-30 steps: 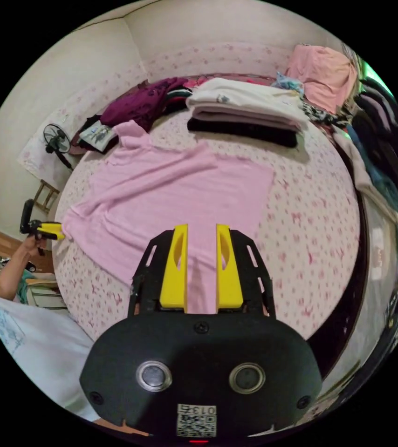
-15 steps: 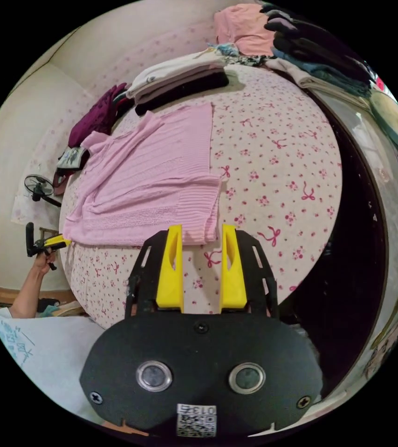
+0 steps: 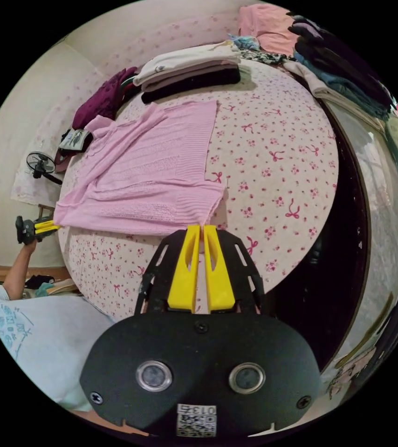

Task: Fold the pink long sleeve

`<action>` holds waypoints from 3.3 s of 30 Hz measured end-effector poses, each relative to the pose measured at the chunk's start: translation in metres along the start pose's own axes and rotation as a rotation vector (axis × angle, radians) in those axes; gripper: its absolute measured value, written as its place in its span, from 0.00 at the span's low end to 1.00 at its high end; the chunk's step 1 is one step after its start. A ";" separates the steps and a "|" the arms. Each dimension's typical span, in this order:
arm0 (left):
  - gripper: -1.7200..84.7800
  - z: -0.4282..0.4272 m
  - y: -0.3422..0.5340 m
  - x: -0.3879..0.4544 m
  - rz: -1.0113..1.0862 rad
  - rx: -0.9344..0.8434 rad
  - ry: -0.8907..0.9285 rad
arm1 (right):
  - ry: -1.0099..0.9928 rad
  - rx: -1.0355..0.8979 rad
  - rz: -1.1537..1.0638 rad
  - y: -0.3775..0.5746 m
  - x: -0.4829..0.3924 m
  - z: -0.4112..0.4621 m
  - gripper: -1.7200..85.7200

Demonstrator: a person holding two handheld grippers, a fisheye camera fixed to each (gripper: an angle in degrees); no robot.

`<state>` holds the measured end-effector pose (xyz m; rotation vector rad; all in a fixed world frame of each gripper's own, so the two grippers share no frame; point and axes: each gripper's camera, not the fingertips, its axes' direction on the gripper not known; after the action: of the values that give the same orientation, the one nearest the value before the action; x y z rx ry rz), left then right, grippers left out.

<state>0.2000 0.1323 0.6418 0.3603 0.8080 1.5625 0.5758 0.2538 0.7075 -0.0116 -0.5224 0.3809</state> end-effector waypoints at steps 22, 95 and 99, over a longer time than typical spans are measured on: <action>0.10 0.052 0.025 0.021 -0.357 0.118 0.084 | -0.057 -0.073 0.027 0.000 0.046 0.010 0.04; 0.03 0.134 -0.118 0.185 0.363 -0.262 -0.311 | -0.076 -0.061 -0.002 0.027 0.045 -0.032 0.03; 0.03 0.108 -0.105 0.199 0.360 -0.239 -0.329 | -0.056 -0.055 -0.036 0.040 0.034 -0.047 0.03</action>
<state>0.3134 0.3507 0.6022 0.5925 0.3057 1.8479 0.6115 0.3072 0.6784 -0.0446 -0.5877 0.3322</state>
